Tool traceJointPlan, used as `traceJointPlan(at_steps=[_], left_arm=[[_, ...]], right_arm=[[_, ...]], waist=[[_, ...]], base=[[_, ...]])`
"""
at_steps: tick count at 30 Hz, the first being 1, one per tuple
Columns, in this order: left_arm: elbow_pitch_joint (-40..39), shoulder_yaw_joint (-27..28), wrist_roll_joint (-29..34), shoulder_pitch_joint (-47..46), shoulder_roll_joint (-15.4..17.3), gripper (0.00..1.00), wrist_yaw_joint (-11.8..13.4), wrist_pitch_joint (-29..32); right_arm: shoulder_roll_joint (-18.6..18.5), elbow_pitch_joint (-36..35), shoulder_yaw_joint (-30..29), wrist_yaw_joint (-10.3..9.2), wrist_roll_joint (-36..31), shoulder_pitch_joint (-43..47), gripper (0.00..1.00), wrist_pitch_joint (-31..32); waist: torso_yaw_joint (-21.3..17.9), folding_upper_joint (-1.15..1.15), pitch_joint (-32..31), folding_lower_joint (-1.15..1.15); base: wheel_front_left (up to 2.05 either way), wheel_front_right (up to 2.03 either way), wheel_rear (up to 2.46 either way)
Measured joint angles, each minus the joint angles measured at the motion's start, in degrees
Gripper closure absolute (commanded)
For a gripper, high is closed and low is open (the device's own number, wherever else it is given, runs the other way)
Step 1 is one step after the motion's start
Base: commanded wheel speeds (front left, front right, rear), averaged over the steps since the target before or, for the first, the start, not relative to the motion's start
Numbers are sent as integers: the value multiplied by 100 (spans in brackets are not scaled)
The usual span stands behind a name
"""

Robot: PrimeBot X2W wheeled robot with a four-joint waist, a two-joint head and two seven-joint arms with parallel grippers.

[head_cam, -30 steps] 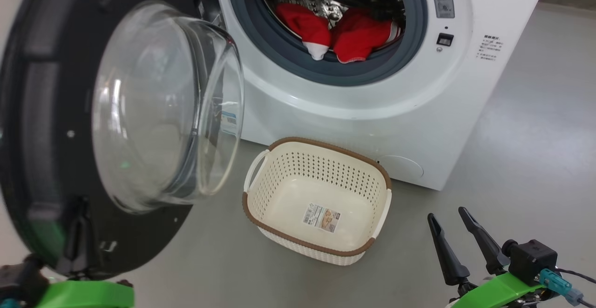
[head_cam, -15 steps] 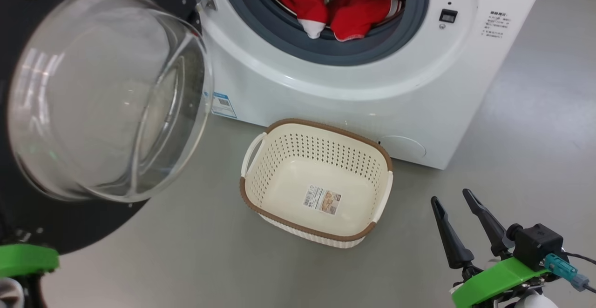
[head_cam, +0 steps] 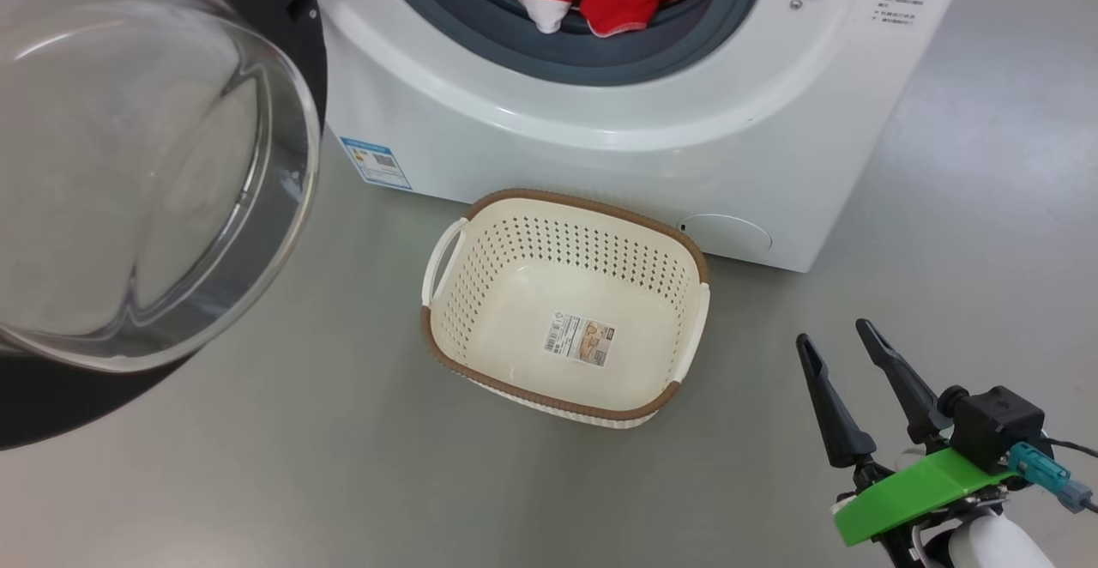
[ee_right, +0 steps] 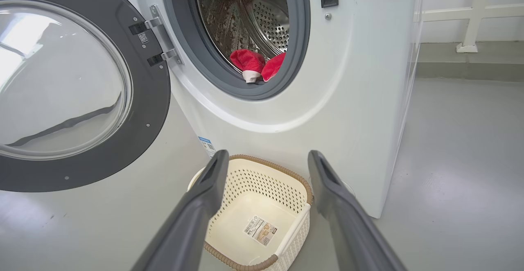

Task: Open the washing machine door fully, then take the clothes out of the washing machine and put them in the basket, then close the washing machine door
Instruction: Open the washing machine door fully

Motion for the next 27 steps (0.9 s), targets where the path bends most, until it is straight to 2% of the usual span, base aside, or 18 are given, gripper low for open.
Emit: traceJointPlan(at_steps=[7, 13, 23, 25, 26, 27], left_arm=[[485, 187, 124, -261, 264, 100, -40, 0], [595, 204, 163, -320, 279, 100, -41, 0], [315, -348, -30, 53, 257, 99, -40, 1], [221, -493, -87, 245, 212, 91, -40, 1], [171, -576, -130, 323, 185, 81, -40, 1], [107, -635, -177, 399, 147, 76, -40, 1]], right_arm=[[-24, 3, 3, 0, -18, -62, 0, 0], [-13, 7, -2, 0, -36, -61, 0, 0], [75, 47, 4, 0, -35, -42, 0, 0], [87, 49, 1, 0, -32, -37, 0, 0], [94, 49, -1, 0, -32, -34, 0, 0], [102, 49, -2, 0, -32, -31, 0, -1]], waist=[[-104, 0, 80, 0], [-127, 0, 26, 0], [-131, 0, -271, 0], [-133, 0, -345, 0], [-133, 0, -382, 0], [-132, 0, -418, 0]], base=[[0, 0, 0], [0, 0, 0], [0, 0, 0], [0, 0, 0], [0, 0, 0], [0, 0, 0]])
